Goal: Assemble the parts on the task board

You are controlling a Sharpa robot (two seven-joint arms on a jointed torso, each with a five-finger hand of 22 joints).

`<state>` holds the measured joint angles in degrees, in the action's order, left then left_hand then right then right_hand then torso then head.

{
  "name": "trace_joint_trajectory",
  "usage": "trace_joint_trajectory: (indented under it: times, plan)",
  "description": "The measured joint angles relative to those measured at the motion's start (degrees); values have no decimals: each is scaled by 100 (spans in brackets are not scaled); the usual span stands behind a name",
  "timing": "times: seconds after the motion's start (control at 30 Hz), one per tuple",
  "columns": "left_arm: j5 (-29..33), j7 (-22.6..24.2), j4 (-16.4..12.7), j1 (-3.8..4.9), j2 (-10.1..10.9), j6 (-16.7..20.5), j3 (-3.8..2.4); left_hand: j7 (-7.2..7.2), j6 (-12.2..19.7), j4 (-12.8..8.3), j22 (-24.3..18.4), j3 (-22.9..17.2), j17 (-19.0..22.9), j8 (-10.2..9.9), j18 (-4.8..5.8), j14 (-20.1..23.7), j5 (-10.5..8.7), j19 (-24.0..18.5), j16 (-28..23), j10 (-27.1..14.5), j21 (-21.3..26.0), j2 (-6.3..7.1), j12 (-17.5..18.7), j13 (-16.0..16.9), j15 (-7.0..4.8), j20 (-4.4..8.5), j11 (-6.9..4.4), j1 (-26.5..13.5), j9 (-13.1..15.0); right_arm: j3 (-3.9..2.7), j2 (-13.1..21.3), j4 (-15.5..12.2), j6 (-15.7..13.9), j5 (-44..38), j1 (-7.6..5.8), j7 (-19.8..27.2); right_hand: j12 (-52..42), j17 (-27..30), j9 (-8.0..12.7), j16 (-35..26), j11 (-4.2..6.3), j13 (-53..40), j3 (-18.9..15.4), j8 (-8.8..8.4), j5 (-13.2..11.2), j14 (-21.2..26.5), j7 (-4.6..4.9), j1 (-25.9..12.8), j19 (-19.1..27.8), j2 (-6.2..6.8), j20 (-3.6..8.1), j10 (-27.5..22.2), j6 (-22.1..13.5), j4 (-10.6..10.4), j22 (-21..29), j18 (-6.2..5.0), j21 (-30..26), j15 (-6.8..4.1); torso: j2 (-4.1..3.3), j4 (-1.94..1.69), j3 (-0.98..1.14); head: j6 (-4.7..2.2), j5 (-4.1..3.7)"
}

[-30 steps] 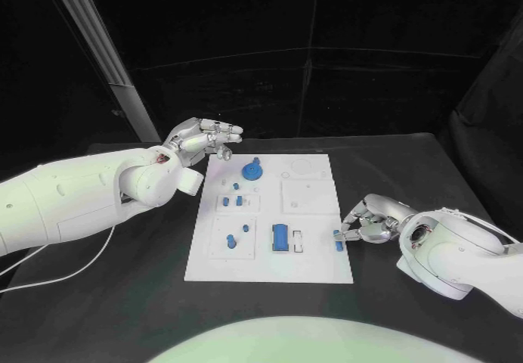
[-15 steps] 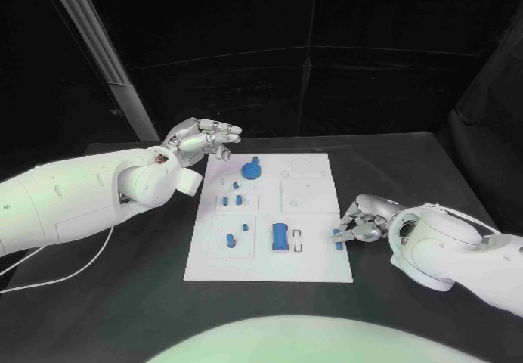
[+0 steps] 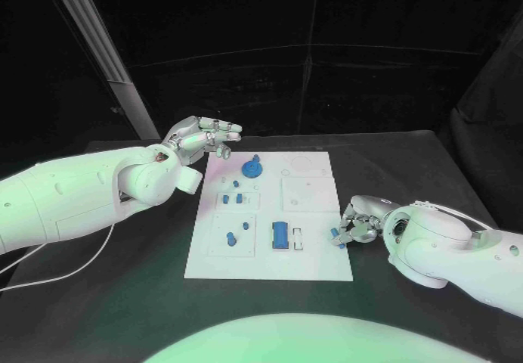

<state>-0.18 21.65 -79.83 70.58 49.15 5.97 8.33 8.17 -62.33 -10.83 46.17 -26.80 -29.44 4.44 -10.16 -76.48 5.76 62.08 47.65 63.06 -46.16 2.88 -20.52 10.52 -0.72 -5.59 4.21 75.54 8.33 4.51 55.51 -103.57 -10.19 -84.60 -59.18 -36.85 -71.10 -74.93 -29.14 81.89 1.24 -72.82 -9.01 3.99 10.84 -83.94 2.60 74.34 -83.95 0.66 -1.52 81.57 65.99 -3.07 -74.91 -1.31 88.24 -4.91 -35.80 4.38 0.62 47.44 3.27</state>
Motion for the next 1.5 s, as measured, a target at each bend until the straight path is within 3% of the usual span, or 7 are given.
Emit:
trace_joint_trajectory:
  times: [0.17, 0.33, 0.47, 0.63, 0.8, 1.07, 1.5]
  plan:
    - [0, 0, 3, -1, 0, -5, 1, 0, 0, 0, 0, 0, 0, 0, 0, 0, 0, 0, 0, 0, 0, 0, 0, 0, 0, 0, 0, 0, 0, -14, -80, 4, 102, -263, 20, -61, 35, 0, -1, -1, 19, -17, 96, 30, 302, -19, -15, 290, -21, -37, 21, -22, 26, 298, 0, 0, 0, -24, 2, 0, -1, 3, 0]
    - [0, 0, 4, -1, -1, -9, 2, 0, 0, 0, 0, 0, 0, 0, 0, 0, 0, 0, 0, 0, 0, 0, 0, -1, 0, 0, 0, 0, 0, -24, -168, -8, 168, -585, 44, -111, 60, 1, 80, -2, 13, -17, 147, -37, 449, 0, -31, 304, -21, -25, 21, -28, 51, 477, 0, 0, 0, -44, 2, -3, -1, 9, 0]
    - [0, 0, 4, -1, 0, -12, 3, 0, 0, 0, 0, 0, 0, 0, 0, 0, 0, 0, 0, 0, 0, 0, 0, -1, 0, 0, 0, 0, -1, -26, -200, -35, 181, -751, 58, -129, 87, 1, 104, -2, 21, -18, 146, -57, 818, 1, -11, 285, -6, -44, 36, -20, 71, 553, 0, 0, 0, -44, 2, -6, -2, 9, 7]
    - [0, 0, 3, -1, 5, -17, 3, 0, 0, 0, 0, 0, 6, 0, 0, 0, 0, 0, 0, -34, 0, 0, 0, 6, 0, 0, -9, 0, -1, -19, -175, -83, 139, -798, 76, -152, 93, 1, 127, -2, 21, -151, 71, -54, 1638, 2, -11, 54, -6, -275, 36, -20, 70, 494, 0, 0, 0, -45, 3, -7, -2, 9, 18]
    - [0, -2, 3, -2, 6, -21, 5, 0, 0, 0, 0, 0, 6, 0, 0, 0, 0, 0, 0, -42, 0, 0, 0, 6, 0, 0, -1, 0, -1, -12, -88, -177, -13, -590, 86, -158, 94, 1, 225, -2, 21, -307, 87, -81, 2082, 10, -8, -103, -6, -471, 36, -20, 5, 392, 0, 0, 0, -55, 4, -7, -2, -1, 30]
    - [0, -7, 3, -2, 1, -31, 6, 0, 0, 0, 0, 0, 5, 0, 0, 0, 0, 0, 0, -42, 0, 0, 0, 5, 0, 0, -1, 0, -2, 5, -18, -357, -319, 119, 106, -76, 104, 1, 263, -2, 21, -308, 115, -72, 2245, 11, 25, -145, -6, -514, 35, -20, -121, 364, 0, 1, 0, -55, 3, -10, -2, -7, 50]
    - [0, -23, -1, -2, 1, -48, 7, 0, 0, 0, 0, 0, 5, 0, 0, 0, 0, 0, 0, -42, 0, 0, 0, 5, 0, 0, -1, 0, 3, 3, -171, -412, -831, 906, 105, 144, 108, 2, 327, -22, 21, -303, 118, -73, 2246, 11, 48, -220, -6, -501, 35, -20, -159, 345, 0, 1, 0, -54, -1, -4, -2, 25, 96]
